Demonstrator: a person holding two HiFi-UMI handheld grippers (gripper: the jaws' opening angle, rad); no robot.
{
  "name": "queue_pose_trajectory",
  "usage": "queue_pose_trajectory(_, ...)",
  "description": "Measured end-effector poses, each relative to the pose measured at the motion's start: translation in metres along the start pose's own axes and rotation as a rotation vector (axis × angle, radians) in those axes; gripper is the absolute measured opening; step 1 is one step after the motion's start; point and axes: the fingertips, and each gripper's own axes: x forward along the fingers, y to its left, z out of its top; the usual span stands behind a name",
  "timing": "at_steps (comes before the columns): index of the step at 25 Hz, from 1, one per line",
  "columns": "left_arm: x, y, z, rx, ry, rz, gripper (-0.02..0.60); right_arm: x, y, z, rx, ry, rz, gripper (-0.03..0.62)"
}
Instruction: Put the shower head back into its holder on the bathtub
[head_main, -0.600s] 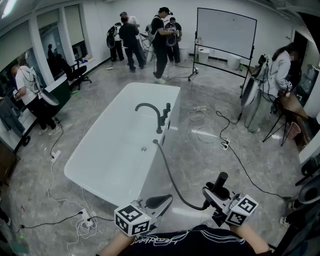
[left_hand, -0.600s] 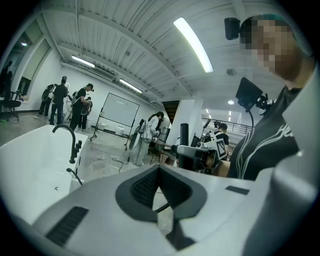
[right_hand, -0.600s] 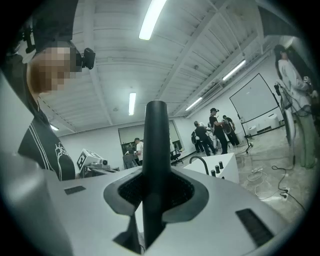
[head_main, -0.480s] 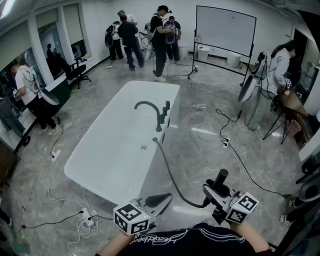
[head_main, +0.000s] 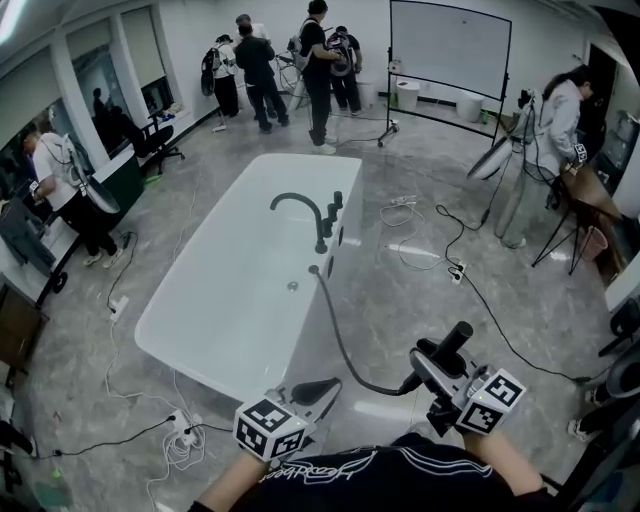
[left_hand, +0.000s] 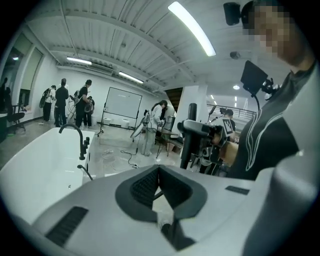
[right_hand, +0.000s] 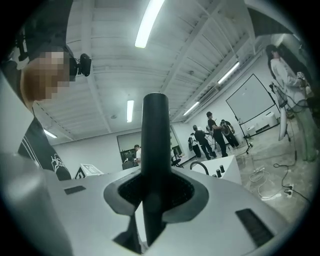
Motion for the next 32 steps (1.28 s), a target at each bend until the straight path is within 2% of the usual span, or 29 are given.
queue_pose_trajectory(3, 0.002, 0.006, -0.007, 0.015, 0.029, 0.010, 0.006, 0.007, 0.002, 0.012, 0.005, -0.002, 0.008, 0.100)
queue_pose_trajectory(9, 0.018, 0.016, -0.034, 0.036, 0.113, 0.010, 0.009, 0.016, 0.001, 0.036, 0.092, -0.055, 0.026, 0.100)
queue_pose_trajectory(10, 0.023, 0.019, -0.036, 0.057, 0.130, 0.015, 0.026, 0.018, 0.000, 0.042, 0.100, -0.067, 0.031, 0.100)
queue_pose_trajectory(13, 0.041, 0.020, -0.046, 0.132, 0.201, -0.010, 0.155, 0.028, -0.005, 0.055, 0.130, -0.089, 0.042, 0.100)
queue_pose_trajectory(16, 0.068, 0.023, -0.059, 0.208, 0.228, -0.064, 0.170, 0.034, -0.018, 0.066, 0.157, -0.110, 0.051, 0.100)
queue_pose_trajectory(18, 0.085, 0.033, -0.071, 0.251, 0.252, -0.068, 0.170, 0.037, -0.030, 0.072, 0.173, -0.121, 0.061, 0.100)
queue_pose_trajectory(22, 0.130, 0.053, -0.092, 0.262, 0.334, -0.102, 0.170, 0.047, -0.065, 0.090, 0.215, -0.133, 0.088, 0.100)
queue_pose_trajectory(26, 0.183, 0.081, -0.105, 0.321, 0.415, -0.114, 0.169, 0.067, -0.106, 0.100, 0.240, -0.127, 0.104, 0.098)
queue_pose_trajectory(32, 0.259, 0.110, -0.104, 0.313, 0.484, -0.176, 0.167, 0.095, -0.180, 0.126, 0.265, -0.113, 0.109, 0.098)
